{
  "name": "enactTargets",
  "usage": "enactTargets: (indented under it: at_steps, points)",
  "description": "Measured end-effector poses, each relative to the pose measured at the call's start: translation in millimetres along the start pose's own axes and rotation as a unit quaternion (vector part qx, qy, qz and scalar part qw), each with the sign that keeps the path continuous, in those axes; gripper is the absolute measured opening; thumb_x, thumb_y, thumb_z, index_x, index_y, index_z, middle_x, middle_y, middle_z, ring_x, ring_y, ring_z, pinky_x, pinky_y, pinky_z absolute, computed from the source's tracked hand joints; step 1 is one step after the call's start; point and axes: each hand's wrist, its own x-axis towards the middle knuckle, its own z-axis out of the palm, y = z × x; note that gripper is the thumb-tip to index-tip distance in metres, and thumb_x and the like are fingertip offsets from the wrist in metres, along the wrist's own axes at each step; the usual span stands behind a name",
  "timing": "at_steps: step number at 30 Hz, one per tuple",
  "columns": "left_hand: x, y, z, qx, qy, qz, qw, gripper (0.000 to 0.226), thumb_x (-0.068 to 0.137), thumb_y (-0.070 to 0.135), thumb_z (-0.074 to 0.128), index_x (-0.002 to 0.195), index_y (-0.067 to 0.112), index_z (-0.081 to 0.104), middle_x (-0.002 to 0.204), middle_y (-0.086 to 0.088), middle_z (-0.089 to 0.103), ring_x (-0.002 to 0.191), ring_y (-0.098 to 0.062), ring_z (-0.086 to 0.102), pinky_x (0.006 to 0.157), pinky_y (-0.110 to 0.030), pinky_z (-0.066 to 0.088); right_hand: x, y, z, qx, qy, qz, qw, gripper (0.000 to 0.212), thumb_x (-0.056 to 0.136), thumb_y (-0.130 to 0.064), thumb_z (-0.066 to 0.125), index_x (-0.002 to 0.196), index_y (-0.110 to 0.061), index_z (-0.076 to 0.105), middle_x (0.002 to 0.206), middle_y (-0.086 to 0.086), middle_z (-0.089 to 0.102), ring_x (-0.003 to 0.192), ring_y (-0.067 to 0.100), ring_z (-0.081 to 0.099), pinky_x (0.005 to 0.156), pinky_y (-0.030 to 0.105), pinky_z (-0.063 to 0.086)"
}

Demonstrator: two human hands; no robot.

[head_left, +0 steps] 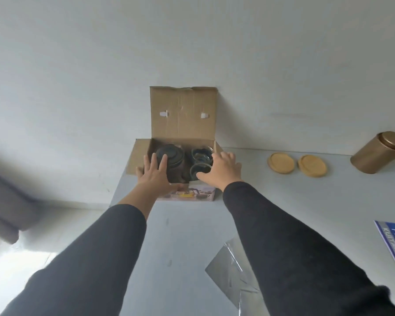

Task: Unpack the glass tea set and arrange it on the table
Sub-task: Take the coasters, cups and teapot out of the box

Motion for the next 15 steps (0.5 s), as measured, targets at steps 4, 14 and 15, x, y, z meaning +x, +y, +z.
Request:
enactTargets:
  at_steps: [4, 14, 15]
  points:
    - [-2.1, -3.0, 11.5, 0.036, 0.002, 0.012, 0.999, 0.119, 0.073, 0.075, 0.053, 0.149, 0.02, -0.02, 0.157, -0.012, -0.021, 0.144, -0.032, -0.021, 0.118, -0.052, 0.0, 10.1, -7.8, 5.0, -0.056, -0.029, 0.009, 0.998, 0.08, 0.069, -0.065, 0.062, 0.129, -0.014, 0.049, 0.14, 0.003, 0.039, 0.136, 0.03, 0.022, 0.101, 0.05, 0.031]
    - [-1.1, 0.0, 19.0, 0.044, 0.031, -0.005, 0.999, 0.117, 0.075, 0.072, 0.054, 0.148, 0.02, -0.022, 0.157, -0.012, -0.022, 0.144, -0.032, -0.021, 0.116, -0.052, -0.003, 25.6, -21.5, 32.0, -0.056, -0.103, 0.122, 0.985, 0.091, 0.066, -0.068, 0.065, 0.135, -0.013, 0.045, 0.144, 0.013, 0.03, 0.137, 0.035, 0.016, 0.107, 0.053, 0.026]
    - [-1.0, 0.0, 19.4, 0.041, 0.033, -0.004, 0.999, 0.117, 0.076, 0.072, 0.054, 0.148, 0.02, -0.022, 0.157, -0.012, -0.022, 0.144, -0.032, -0.021, 0.116, -0.052, -0.004, 25.6, -21.6, 33.6, -0.05, -0.092, 0.127, 0.986, 0.09, 0.065, -0.067, 0.066, 0.134, -0.013, 0.046, 0.142, 0.012, 0.032, 0.136, 0.034, 0.018, 0.105, 0.051, 0.027]
